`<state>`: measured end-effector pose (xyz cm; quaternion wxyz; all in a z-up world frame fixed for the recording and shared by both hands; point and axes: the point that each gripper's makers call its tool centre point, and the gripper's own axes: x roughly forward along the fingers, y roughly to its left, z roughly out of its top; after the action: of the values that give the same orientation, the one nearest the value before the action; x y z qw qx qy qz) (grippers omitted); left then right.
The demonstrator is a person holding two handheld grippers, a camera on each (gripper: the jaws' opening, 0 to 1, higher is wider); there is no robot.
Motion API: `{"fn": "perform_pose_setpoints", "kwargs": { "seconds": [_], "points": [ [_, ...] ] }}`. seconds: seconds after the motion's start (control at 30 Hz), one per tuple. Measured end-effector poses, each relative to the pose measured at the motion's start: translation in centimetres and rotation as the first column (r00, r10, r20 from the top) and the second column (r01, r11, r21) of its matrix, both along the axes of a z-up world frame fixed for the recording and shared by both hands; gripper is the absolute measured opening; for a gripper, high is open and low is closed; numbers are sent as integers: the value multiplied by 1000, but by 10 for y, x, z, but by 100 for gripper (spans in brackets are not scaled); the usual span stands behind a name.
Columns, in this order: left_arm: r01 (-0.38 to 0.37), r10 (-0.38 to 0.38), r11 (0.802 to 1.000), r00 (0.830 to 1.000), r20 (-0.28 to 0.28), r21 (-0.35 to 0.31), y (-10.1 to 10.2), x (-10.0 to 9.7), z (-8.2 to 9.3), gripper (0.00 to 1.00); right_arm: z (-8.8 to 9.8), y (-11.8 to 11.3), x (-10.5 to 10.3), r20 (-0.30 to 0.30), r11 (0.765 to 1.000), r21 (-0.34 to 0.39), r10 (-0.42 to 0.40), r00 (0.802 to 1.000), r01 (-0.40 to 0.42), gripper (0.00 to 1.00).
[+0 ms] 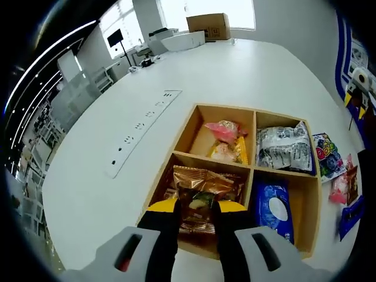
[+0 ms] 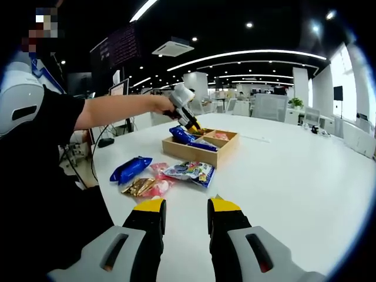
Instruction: Pick up the scattered marshmallows, QQ candies, Oreo cookies, and mixed nuts on the table and sort them into separate containers
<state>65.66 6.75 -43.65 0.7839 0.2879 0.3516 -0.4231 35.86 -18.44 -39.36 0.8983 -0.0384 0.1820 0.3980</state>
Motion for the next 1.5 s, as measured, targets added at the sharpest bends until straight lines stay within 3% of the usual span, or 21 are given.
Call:
{"fn": "perform_pose_setpoints", "kwargs": {
  "seconds": [0.2,0.33,0.47,0.87,1.5],
  "points": [
    [-20,20,1000,1000,0,18,5,-3,3,35,3,2,-2,8,1000,-4,5,1000,-5,25],
    [-25,24,999,999,34,31,7,-2,9,47,4,3,-3,12,1000,-9,5,1000,-5,25],
    [-51,52,998,998,39,-32,8,-3,26,57,9,7,-5,25,1000,-10,13,1000,-13,25],
    [-90,101,983,993,62,-162,16,-17,63,56,16,22,-10,41,999,-13,47,998,-47,25],
    [-129,155,949,986,70,-287,32,-57,85,55,29,45,-24,81,992,-52,115,990,-111,25]
  ]
}}
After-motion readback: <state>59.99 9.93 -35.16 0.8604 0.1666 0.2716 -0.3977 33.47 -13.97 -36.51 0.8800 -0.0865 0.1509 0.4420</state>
